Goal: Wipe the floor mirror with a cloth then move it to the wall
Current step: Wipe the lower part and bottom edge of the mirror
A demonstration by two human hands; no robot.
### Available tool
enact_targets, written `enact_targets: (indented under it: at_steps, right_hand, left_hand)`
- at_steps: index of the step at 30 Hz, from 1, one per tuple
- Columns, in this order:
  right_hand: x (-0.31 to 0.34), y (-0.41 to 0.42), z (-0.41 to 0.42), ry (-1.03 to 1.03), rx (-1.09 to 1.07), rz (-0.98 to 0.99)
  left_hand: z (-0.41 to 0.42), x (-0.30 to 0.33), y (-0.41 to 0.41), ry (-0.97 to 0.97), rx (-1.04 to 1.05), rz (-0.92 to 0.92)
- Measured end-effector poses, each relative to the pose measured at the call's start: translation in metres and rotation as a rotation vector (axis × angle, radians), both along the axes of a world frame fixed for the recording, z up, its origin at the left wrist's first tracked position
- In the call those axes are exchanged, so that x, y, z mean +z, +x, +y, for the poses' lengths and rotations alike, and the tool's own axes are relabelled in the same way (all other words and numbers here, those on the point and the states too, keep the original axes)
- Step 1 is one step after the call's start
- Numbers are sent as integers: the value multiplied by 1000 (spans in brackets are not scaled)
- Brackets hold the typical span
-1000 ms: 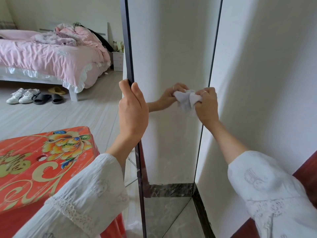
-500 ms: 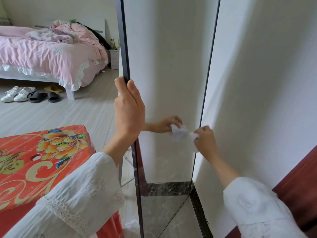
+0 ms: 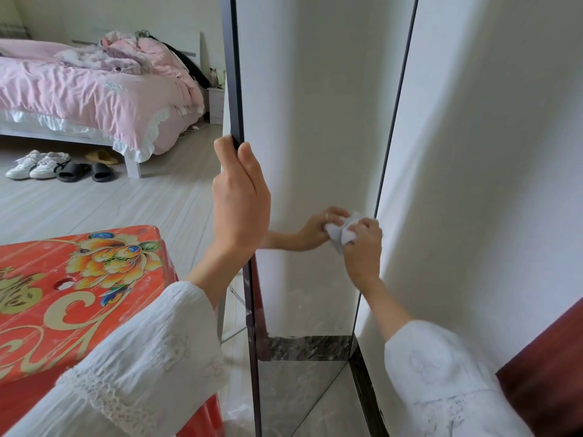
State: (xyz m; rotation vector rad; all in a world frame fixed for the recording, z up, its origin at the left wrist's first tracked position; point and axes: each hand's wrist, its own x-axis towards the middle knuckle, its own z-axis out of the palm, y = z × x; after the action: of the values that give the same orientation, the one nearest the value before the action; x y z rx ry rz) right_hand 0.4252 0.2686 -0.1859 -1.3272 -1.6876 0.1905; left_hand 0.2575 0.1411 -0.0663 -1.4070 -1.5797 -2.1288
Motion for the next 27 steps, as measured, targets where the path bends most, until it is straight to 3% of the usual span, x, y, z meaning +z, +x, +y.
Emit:
enact_targets:
  at_steps: [4, 7, 13, 17, 21, 27]
  right_hand:
    - [-34, 32, 2, -373, 45, -293]
    - [-15, 51, 12, -373, -57, -406]
    - [78, 45, 37, 72, -95, -202]
    - [122, 26, 50, 240, -44, -116]
    - [116, 10, 57, 233, -22, 22]
    - [25, 20, 59, 42, -114, 80]
  left_hand:
    - [-1, -1, 1, -5, -15, 9]
    - [0, -1, 1, -17, -16, -1]
    - [-2, 0, 2, -32, -30, -22]
    - [-4, 2, 3, -26, -34, -27]
    - [-2, 1, 2, 0, -42, -12]
    - [0, 0, 1, 13, -45, -6]
